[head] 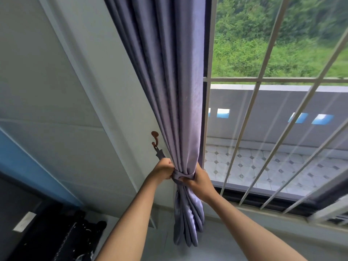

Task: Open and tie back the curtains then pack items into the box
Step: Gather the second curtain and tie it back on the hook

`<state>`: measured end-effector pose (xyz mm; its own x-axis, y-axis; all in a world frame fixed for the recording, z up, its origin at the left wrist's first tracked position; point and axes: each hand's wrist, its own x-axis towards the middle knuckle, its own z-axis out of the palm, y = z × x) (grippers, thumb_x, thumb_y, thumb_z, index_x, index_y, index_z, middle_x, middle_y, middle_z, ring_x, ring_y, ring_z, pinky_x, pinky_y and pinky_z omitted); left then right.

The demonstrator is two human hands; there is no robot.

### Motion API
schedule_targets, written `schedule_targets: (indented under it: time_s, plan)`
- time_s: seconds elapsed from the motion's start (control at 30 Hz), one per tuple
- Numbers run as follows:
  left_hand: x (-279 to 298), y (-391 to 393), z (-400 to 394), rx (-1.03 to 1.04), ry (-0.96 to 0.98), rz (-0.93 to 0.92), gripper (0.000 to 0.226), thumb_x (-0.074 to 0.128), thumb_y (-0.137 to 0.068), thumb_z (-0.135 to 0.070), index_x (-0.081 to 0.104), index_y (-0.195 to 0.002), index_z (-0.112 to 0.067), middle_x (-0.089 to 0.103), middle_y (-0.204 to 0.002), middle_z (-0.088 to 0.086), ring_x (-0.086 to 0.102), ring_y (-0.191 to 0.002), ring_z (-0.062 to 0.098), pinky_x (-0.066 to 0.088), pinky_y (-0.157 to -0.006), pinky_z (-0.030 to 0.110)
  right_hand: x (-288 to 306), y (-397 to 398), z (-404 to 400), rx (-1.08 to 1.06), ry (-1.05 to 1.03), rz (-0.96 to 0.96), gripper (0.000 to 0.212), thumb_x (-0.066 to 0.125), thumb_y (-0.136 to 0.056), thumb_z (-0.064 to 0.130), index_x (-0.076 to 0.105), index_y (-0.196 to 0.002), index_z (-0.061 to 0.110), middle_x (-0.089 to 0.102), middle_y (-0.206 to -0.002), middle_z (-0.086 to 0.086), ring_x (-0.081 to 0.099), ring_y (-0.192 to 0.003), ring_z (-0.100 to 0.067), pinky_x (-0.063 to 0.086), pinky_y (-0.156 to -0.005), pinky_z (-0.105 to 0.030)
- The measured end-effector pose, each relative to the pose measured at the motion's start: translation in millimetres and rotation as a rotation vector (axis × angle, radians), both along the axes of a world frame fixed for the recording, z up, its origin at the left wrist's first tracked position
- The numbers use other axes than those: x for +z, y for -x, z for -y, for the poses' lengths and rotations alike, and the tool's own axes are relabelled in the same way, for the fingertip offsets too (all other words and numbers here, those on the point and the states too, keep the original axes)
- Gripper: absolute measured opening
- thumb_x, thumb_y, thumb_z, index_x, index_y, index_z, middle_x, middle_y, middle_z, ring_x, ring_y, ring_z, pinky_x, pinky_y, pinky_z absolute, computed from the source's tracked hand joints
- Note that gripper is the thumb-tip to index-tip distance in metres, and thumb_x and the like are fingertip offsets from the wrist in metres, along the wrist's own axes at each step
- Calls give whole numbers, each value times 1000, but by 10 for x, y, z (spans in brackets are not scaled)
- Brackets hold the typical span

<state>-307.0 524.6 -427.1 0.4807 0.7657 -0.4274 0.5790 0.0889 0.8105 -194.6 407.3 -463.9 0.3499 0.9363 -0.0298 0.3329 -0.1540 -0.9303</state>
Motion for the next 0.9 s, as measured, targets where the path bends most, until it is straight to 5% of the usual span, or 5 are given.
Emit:
schedule_targets:
  time_s: [0.17, 0.37, 0.47, 0.63, 0.9]
  plan:
    - [-54, -80, 164, 239, 116, 247, 18, 53, -85, 1, 55, -71, -10, 52, -46, -8, 48, -44, 6, 36, -42, 15, 58, 199, 159, -111, -84, -14, 52, 69, -84, 38, 41, -128, 43, 59, -116, 21, 60, -102, -1, 52, -79, -26]
    - [-169, -86, 266, 466, 192, 435, 9, 58, -81, -2, 64, -88, -2, 67, -80, 10, 63, -73, 24, 52, -62, 28, 35, 375, 225, -197, -94, 45, 60, 67, -81, 40, 32, -127, 57, 57, -106, 29, 61, -92, -2, 55, -73, -36]
    - [-137, -62, 269, 538, 248, 481, 10, 55, -74, 1, 60, -82, -4, 56, -66, 8, 52, -55, 17, 41, -51, 23, -42, 413, 201, -249, -20, 82, 68, 58, -83, 49, 25, -142, 45, 61, -117, 15, 61, -100, -14, 53, -77, -39]
    - [-103, -9, 209, 620, 370, 553, 24, 47, -68, 9, 41, -64, -14, 32, -57, 1, 32, -43, 11, 26, -44, 20, -75, 382, 150, -233, 26, 166, 64, 50, -95, 32, 7, -132, 62, 60, -118, 6, 58, -93, -22, 43, -67, -36]
    - [-10, 45, 47, 608, 296, 698, 24, 55, -95, -25, 50, -74, -18, 38, -50, -6, 38, -45, 6, 32, -47, 18, -26, 391, 126, -200, 100, 245, 61, 45, -94, 26, 10, -133, 58, 60, -122, 1, 57, -95, -28, 38, -66, -35]
